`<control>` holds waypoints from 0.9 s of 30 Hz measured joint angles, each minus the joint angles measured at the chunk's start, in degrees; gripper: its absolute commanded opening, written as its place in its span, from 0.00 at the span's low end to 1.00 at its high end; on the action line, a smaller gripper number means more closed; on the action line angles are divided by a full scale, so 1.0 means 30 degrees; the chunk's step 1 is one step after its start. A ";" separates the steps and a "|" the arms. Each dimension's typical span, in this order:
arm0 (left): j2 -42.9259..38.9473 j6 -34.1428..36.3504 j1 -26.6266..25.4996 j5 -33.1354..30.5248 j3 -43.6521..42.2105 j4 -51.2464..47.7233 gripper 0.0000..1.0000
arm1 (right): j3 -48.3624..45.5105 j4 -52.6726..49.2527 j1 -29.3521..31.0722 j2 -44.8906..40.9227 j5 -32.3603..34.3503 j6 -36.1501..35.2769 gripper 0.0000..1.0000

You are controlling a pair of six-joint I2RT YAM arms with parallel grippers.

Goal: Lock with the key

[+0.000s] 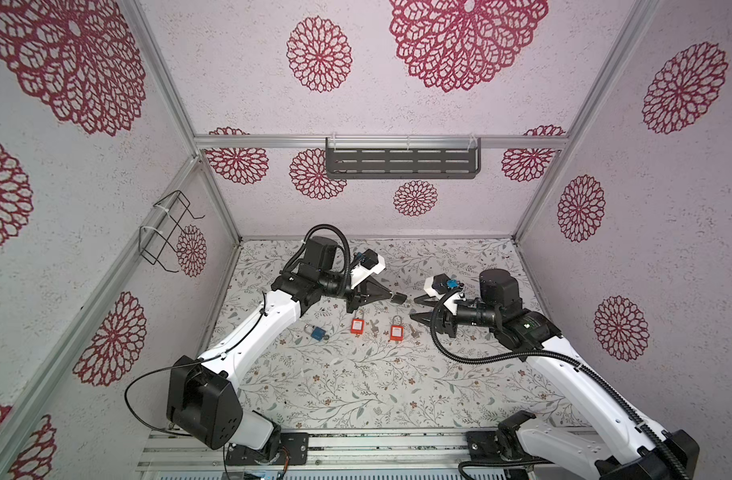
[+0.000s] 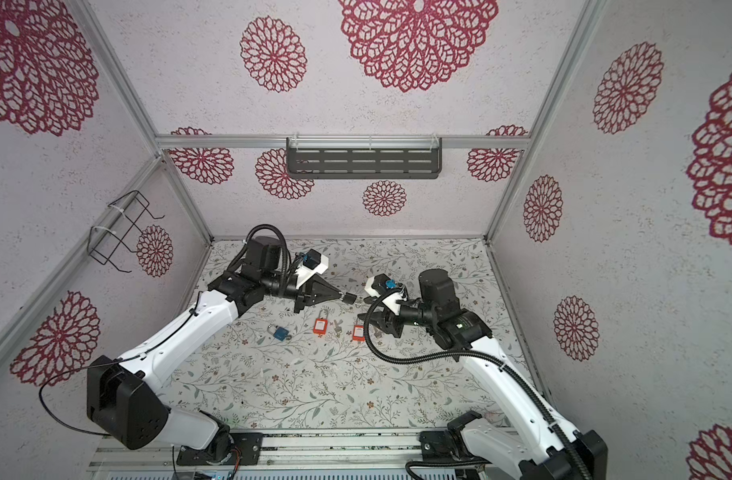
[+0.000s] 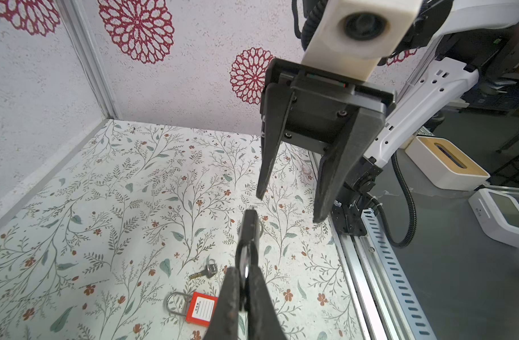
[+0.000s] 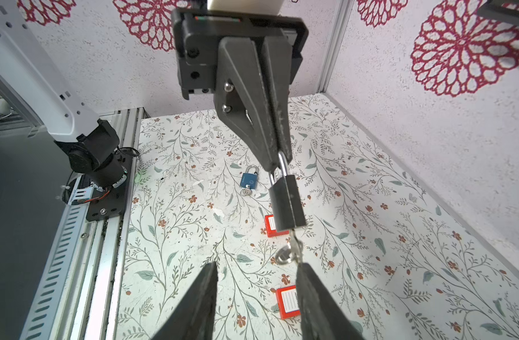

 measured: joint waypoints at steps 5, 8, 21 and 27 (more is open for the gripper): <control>-0.0160 0.0240 0.0015 0.0233 -0.0299 -0.0109 0.00 | 0.0488 -0.1020 -0.0044 0.0255 0.0233 -0.0423 0.24; -0.0299 0.0525 0.0015 0.0306 -0.0306 -0.0350 0.00 | 0.0882 -0.1457 -0.0073 0.0525 0.0197 -0.0576 0.23; -0.0393 0.1209 0.0007 0.0408 -0.0306 -0.0940 0.00 | 0.1399 -0.2186 -0.0087 0.1668 -0.0117 -0.0954 0.20; -0.0393 0.1647 -0.0117 0.0393 -0.0306 -0.1472 0.00 | 0.1727 -0.2200 -0.0087 0.1880 -0.0452 -0.0954 0.18</control>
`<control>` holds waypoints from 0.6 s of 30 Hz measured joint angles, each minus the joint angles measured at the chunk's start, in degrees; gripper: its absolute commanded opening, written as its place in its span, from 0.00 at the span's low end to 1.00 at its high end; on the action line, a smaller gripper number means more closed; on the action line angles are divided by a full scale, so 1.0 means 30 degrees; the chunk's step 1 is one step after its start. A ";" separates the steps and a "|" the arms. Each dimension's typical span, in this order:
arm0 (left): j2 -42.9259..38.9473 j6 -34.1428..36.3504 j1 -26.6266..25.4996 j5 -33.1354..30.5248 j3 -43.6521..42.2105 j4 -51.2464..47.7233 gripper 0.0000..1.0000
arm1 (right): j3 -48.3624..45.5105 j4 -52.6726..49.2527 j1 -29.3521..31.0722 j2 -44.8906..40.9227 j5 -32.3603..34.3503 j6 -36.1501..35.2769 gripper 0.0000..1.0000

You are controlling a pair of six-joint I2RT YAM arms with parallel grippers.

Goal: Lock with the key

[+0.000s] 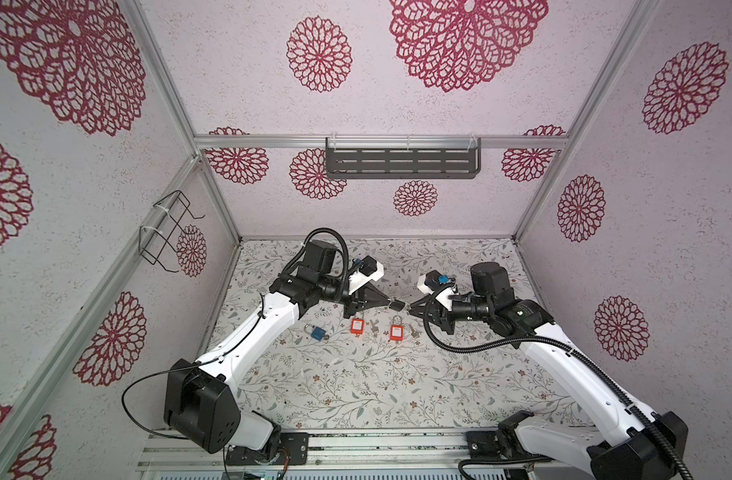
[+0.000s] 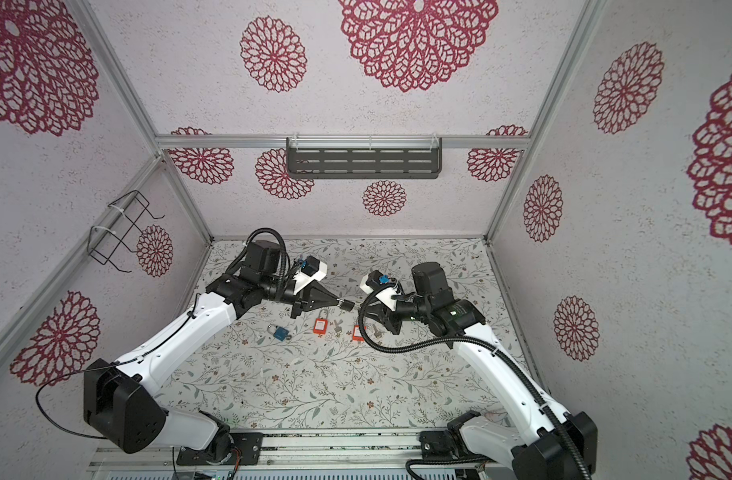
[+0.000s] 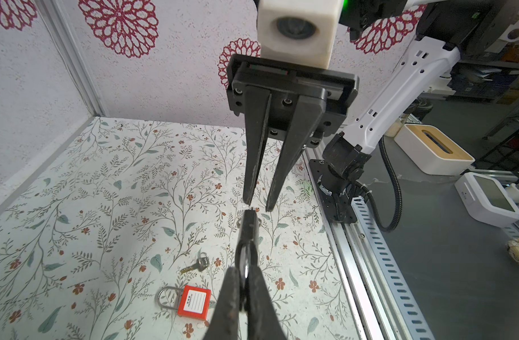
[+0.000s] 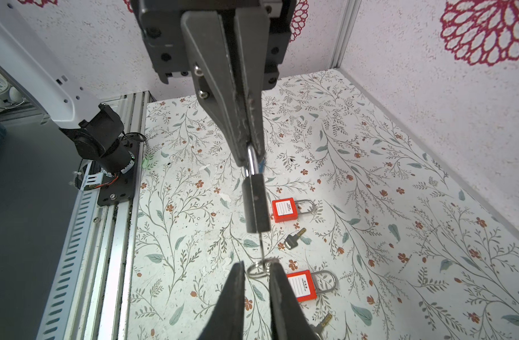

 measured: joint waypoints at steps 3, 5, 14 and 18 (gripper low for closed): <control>0.0000 0.0175 -0.0095 -0.0007 0.0007 -0.0291 0.00 | 0.0015 0.0015 0.0000 0.0036 -0.0146 0.0000 0.17; 0.0000 0.0248 -0.0146 -0.0015 0.0036 -0.0408 0.00 | 0.0029 0.0029 0.0000 0.0146 -0.0277 0.0000 0.17; 0.0000 0.0430 -0.0233 -0.0058 0.0226 -0.0627 0.00 | 0.0029 -0.0029 0.0000 0.0437 -0.0423 0.0000 0.15; 0.0000 0.0437 -0.0255 -0.0066 0.0350 -0.0634 0.00 | 0.0029 -0.0036 0.0000 0.0488 -0.0474 0.0000 0.12</control>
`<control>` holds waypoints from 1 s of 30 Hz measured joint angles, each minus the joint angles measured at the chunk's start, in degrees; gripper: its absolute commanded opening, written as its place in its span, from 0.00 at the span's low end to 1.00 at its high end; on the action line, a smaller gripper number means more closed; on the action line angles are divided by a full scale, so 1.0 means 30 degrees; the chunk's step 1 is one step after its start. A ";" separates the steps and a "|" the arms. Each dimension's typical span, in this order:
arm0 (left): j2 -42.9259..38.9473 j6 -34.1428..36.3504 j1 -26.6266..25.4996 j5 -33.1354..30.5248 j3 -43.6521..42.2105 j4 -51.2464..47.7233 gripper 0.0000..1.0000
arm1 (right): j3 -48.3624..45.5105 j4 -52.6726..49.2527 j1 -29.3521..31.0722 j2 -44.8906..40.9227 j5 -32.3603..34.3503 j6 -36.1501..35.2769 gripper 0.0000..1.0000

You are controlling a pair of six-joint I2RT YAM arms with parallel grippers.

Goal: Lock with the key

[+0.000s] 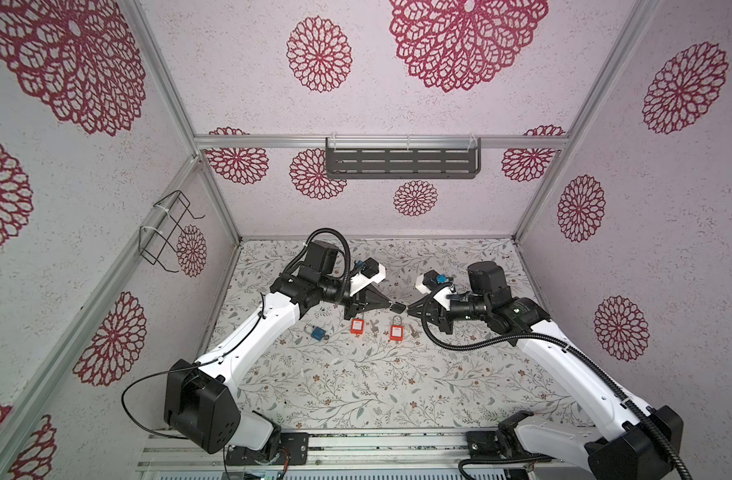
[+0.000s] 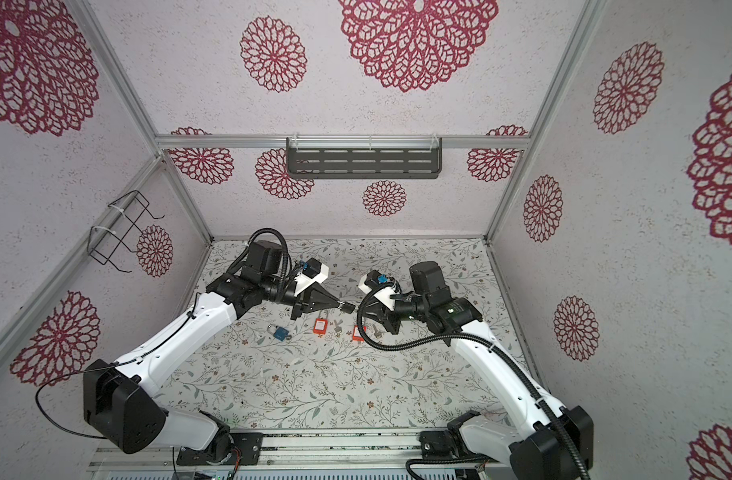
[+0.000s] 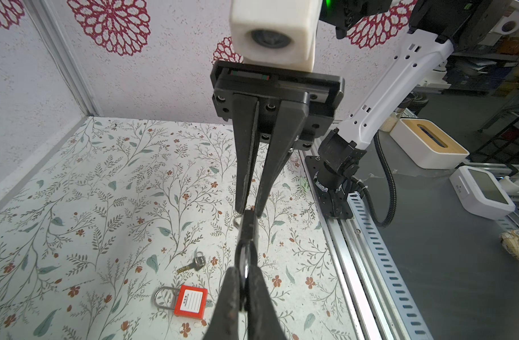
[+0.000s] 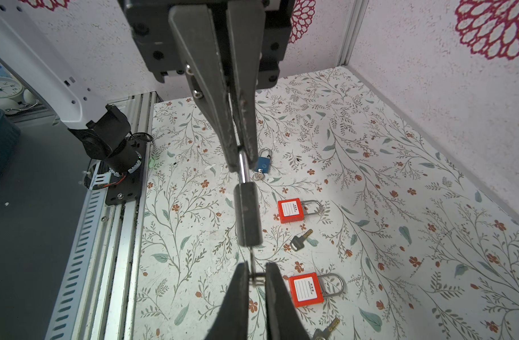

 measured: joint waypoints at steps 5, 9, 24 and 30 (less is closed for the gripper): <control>0.0000 0.0007 -0.0029 -0.0007 0.0007 -0.0007 0.00 | 0.0000 -0.0051 0.0000 0.0029 -0.0255 -0.0007 0.06; 0.0007 0.0073 -0.0029 -0.0036 0.0080 -0.0087 0.00 | 0.0226 -0.0277 0.0000 0.0197 -0.0423 -0.0036 0.00; 0.0168 0.1071 0.0109 -0.0022 0.0444 -0.1253 0.00 | 0.0321 -0.1100 0.0000 0.0153 -0.0328 -0.0976 0.00; 0.0160 0.1596 0.0576 0.0015 0.0656 -0.1982 0.00 | 0.0277 -0.1770 -0.0124 -0.0197 0.0277 -0.1231 0.00</control>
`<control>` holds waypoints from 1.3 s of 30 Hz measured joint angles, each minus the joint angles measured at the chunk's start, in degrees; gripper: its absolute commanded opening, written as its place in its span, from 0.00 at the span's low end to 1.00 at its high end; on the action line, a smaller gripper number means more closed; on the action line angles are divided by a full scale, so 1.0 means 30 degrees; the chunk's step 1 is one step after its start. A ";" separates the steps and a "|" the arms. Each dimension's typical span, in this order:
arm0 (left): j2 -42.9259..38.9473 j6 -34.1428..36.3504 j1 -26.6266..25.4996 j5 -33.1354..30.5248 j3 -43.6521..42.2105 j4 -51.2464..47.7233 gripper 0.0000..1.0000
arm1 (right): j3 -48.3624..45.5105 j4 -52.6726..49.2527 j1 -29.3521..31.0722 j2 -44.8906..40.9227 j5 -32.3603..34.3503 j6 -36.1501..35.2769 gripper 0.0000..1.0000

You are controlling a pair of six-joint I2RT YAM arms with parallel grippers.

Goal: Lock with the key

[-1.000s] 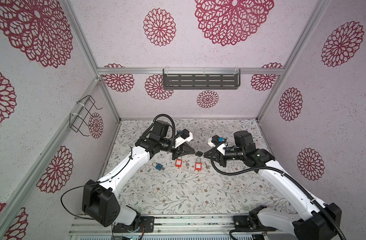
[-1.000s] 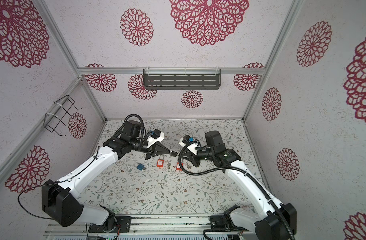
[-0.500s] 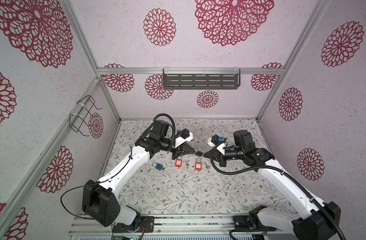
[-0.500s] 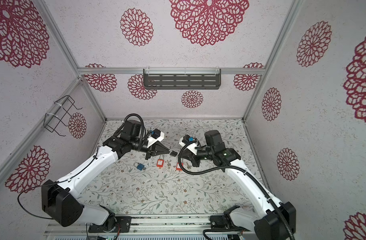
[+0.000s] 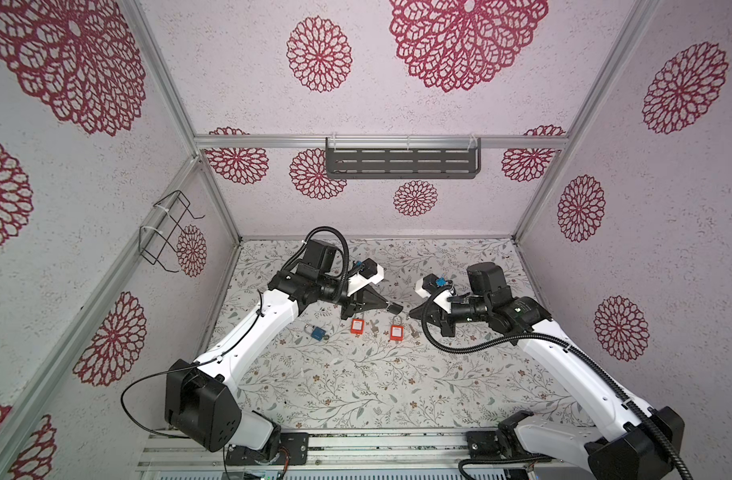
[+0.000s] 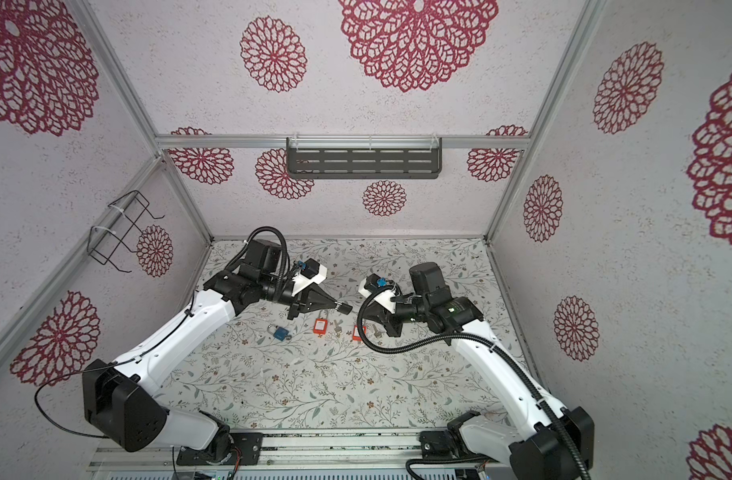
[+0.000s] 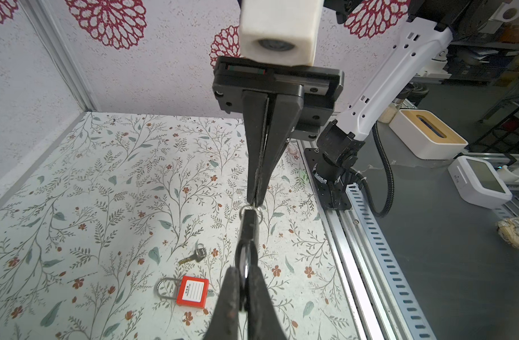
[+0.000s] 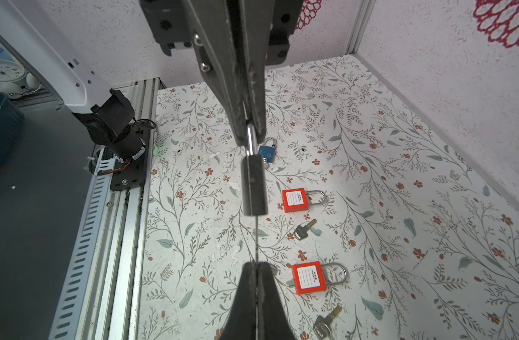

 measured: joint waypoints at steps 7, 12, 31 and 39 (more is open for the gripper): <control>0.0000 0.0372 0.0393 -0.0211 0.0000 -0.0656 0.00 | -0.0736 -0.0036 -0.0357 -0.0838 0.0532 -0.0015 0.00; 0.0991 0.1188 0.0415 -0.0430 0.1916 -0.2863 0.00 | -0.3366 0.1639 -0.0459 -0.2390 0.2280 0.2157 0.00; 1.3420 0.2688 -0.3606 -0.3759 1.4899 -1.1009 0.00 | -0.9595 0.2892 -0.0583 -1.1708 1.5693 1.2757 0.00; 1.8134 0.1865 -0.5231 -0.4911 1.9329 -1.2429 0.00 | -0.9420 0.0532 -0.0597 -1.2757 1.7668 1.3996 0.00</control>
